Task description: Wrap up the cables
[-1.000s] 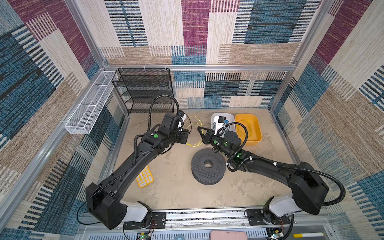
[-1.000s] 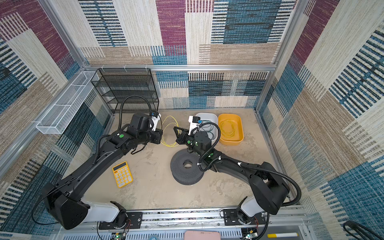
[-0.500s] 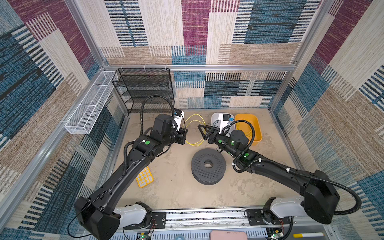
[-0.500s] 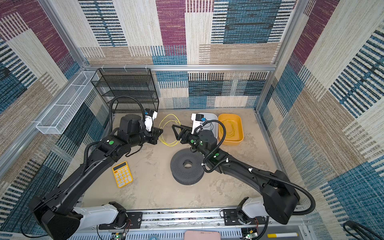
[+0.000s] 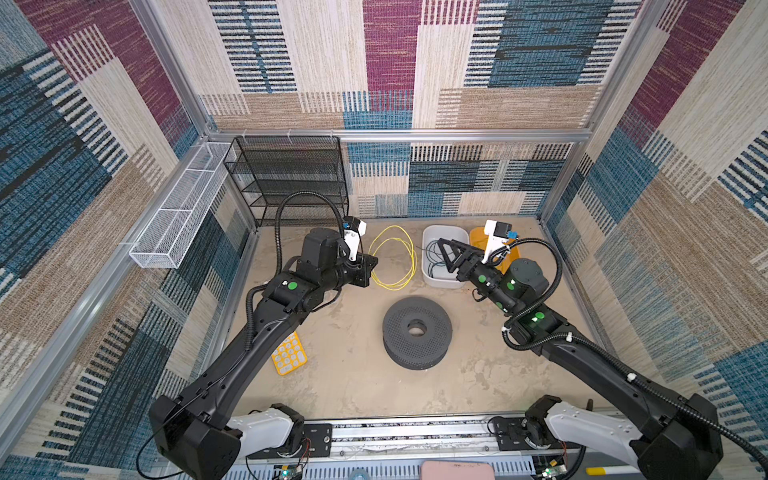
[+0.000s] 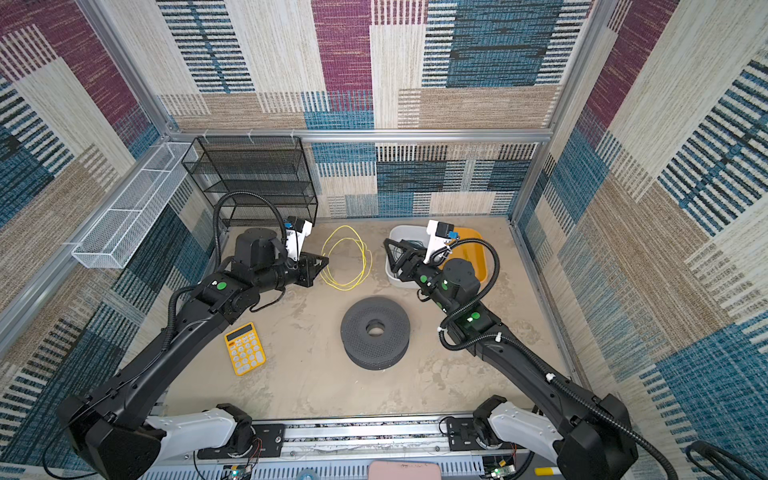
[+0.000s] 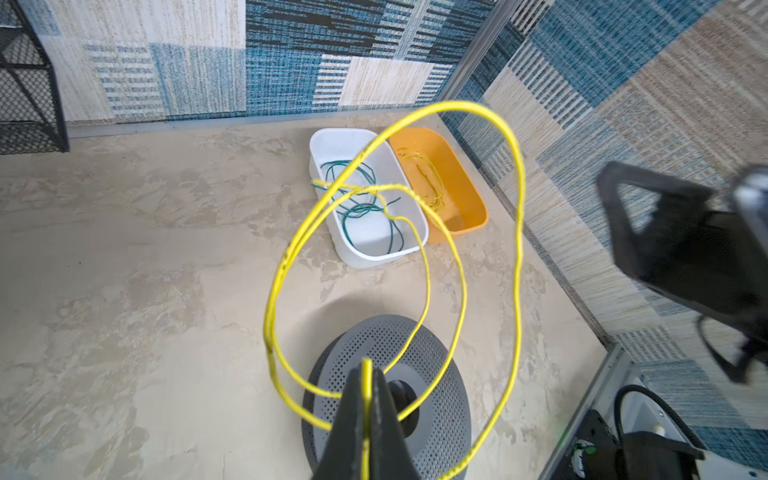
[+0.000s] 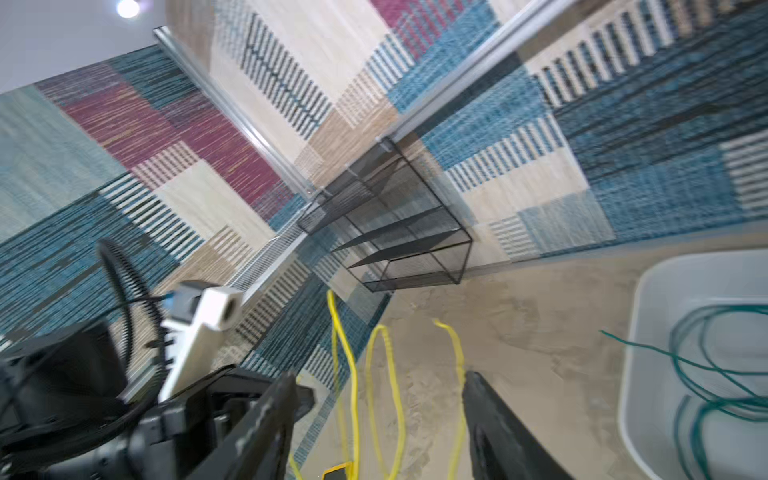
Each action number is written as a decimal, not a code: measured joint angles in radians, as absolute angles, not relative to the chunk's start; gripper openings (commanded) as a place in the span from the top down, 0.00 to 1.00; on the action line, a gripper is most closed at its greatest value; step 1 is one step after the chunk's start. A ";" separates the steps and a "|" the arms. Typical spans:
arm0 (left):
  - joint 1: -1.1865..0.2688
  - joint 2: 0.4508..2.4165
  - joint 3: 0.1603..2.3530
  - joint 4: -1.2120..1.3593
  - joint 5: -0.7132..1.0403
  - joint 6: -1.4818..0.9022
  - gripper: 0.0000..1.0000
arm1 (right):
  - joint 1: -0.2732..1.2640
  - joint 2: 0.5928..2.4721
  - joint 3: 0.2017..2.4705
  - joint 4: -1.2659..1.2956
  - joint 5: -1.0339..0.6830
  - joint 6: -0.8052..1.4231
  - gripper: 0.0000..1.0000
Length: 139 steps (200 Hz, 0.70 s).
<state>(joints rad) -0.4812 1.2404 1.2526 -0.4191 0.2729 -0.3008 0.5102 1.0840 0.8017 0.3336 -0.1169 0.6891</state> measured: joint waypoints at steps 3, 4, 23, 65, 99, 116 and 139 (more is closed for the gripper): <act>-0.480 1.238 1.252 -0.416 0.275 -0.304 1.00 | 0.494 1.085 0.792 0.334 -0.128 0.695 0.36; -0.479 1.237 1.251 -0.415 0.276 -0.306 1.00 | 0.491 1.085 0.789 0.333 -0.130 0.697 0.36; -0.475 1.226 1.244 -0.397 0.303 -0.317 1.00 | 0.435 1.107 0.740 0.339 -0.226 0.733 0.35; -0.458 1.223 1.219 -0.365 0.350 -0.353 1.00 | 0.422 1.208 0.704 0.458 -0.451 0.788 0.34; -0.452 1.217 1.214 -0.349 0.378 -0.368 1.00 | 0.419 1.288 0.678 0.556 -0.542 0.857 0.35; -0.452 1.217 1.214 -0.344 0.394 -0.371 1.00 | 0.422 1.324 0.680 0.587 -0.560 0.871 0.37; -0.452 1.215 1.211 -0.334 0.400 -0.386 1.00 | 0.431 1.374 0.694 0.607 -0.584 0.877 0.39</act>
<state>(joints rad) -0.4519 1.2152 1.2114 -0.3340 0.4004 -0.3862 0.4309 1.3735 0.6945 0.6075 -0.5838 0.8772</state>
